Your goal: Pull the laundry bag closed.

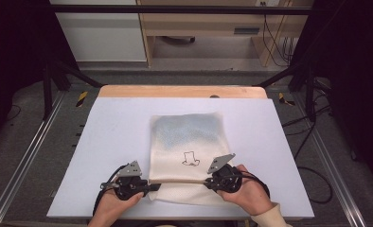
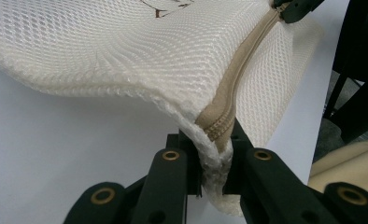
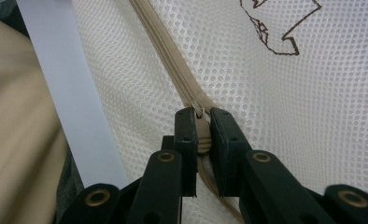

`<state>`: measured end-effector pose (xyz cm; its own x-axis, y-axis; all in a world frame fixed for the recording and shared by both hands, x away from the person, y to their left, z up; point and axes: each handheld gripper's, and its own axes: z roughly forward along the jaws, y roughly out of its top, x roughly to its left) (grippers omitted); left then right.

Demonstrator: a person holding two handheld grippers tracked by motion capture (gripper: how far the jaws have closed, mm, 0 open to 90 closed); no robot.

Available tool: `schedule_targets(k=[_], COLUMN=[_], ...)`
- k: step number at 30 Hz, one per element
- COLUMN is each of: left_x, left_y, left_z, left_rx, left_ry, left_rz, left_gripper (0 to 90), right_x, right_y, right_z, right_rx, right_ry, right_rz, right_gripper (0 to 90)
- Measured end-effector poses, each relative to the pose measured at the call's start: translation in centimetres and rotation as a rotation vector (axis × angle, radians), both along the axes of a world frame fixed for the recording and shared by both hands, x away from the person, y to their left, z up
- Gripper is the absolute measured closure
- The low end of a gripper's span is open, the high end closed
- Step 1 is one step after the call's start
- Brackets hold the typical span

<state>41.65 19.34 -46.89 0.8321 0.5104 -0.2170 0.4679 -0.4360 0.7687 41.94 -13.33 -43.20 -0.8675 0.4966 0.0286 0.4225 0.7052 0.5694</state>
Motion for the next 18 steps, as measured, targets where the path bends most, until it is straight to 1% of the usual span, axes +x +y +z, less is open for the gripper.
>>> schedule_targets(k=[4, 5, 8, 11, 14, 18], left_x=[-0.01, -0.01, -0.03, -0.02, -0.03, -0.05], left_y=[-0.01, 0.0, -0.03, -0.01, -0.02, -0.03], left_z=[0.0, 0.01, 0.03, 0.02, 0.03, 0.01], left_rx=[0.001, 0.0, -0.001, 0.0, -0.001, -0.002], left_ry=[-0.001, -0.002, -0.004, -0.004, -0.003, -0.005], left_rz=[0.0, 0.0, 0.0, 0.001, 0.0, 0.0], left_gripper=[82.3, 82.2, 82.3, 82.2, 82.2, 82.2], right_x=[-0.1, -0.14, -0.21, -0.24, -0.29, -0.38], right_y=[-0.36, -0.41, -0.52, -0.64, -0.77, -0.94], right_z=[0.06, 0.09, 0.06, 0.05, 0.04, 0.12], right_rx=[0.007, 0.002, 0.013, 0.007, 0.017, 0.011], right_ry=[-0.001, -0.001, -0.002, -0.003, -0.001, -0.001], right_rz=[-0.009, -0.012, -0.012, -0.012, -0.014, -0.017], right_gripper=[81.9, 81.9, 81.9, 81.8, 81.9, 81.9])
